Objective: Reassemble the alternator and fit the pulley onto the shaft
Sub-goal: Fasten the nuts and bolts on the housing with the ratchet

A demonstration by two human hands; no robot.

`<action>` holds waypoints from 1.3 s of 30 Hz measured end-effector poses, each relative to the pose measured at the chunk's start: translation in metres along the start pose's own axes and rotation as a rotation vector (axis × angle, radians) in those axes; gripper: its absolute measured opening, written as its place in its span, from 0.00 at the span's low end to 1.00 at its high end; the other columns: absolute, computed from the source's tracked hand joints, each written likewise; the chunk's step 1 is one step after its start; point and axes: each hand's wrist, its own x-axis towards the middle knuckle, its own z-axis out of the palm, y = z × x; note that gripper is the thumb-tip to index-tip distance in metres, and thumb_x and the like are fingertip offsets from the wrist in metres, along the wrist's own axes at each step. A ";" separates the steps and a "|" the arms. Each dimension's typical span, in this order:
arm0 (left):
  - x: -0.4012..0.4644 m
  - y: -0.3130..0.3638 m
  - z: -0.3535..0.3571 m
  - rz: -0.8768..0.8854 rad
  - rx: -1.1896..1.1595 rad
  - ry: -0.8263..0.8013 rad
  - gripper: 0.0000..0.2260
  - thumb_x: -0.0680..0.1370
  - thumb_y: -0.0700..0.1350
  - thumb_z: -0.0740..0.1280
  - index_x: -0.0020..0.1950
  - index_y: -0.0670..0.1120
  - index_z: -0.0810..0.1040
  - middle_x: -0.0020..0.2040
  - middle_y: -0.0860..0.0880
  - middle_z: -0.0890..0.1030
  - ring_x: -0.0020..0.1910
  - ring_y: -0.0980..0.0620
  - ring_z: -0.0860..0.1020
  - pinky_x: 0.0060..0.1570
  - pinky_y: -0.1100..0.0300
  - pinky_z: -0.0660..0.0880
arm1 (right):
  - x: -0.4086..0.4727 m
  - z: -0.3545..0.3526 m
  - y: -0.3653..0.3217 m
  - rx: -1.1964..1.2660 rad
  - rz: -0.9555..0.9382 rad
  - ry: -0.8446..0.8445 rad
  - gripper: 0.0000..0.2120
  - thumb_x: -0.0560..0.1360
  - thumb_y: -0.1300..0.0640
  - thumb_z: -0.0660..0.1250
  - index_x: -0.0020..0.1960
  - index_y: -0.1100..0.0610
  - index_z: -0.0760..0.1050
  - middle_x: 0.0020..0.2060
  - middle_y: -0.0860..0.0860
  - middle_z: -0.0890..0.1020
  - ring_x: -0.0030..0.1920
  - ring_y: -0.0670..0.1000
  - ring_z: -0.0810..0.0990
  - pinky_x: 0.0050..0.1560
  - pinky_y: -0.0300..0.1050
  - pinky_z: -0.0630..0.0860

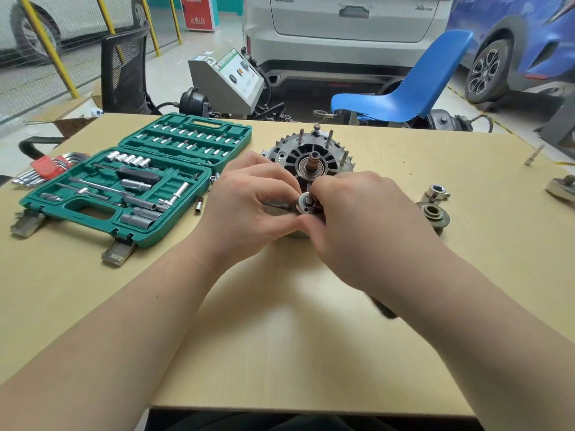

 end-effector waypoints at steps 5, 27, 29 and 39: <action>0.001 0.000 -0.001 0.012 0.012 -0.006 0.07 0.74 0.52 0.81 0.43 0.49 0.91 0.45 0.57 0.86 0.49 0.50 0.74 0.53 0.55 0.71 | 0.007 -0.013 0.008 -0.141 -0.128 -0.007 0.08 0.78 0.51 0.68 0.56 0.40 0.79 0.47 0.44 0.77 0.46 0.53 0.76 0.40 0.45 0.62; 0.001 0.004 -0.002 0.024 0.045 -0.016 0.07 0.74 0.52 0.81 0.43 0.49 0.90 0.46 0.56 0.86 0.49 0.47 0.76 0.54 0.52 0.73 | 0.008 -0.013 0.004 -0.187 -0.102 -0.001 0.05 0.78 0.50 0.66 0.53 0.44 0.77 0.43 0.46 0.77 0.45 0.55 0.77 0.32 0.45 0.58; 0.001 0.002 -0.002 0.027 0.038 -0.013 0.11 0.75 0.56 0.79 0.44 0.49 0.90 0.46 0.56 0.86 0.50 0.48 0.76 0.54 0.53 0.73 | 0.006 -0.009 0.004 -0.147 -0.064 -0.005 0.05 0.78 0.47 0.65 0.48 0.47 0.72 0.41 0.47 0.76 0.42 0.57 0.75 0.32 0.46 0.58; 0.001 0.001 -0.001 0.022 0.021 -0.013 0.07 0.74 0.51 0.80 0.42 0.48 0.90 0.45 0.56 0.87 0.49 0.50 0.74 0.54 0.54 0.71 | 0.009 -0.012 0.002 -0.113 -0.063 -0.015 0.06 0.78 0.50 0.68 0.47 0.45 0.70 0.40 0.46 0.75 0.42 0.56 0.72 0.29 0.43 0.55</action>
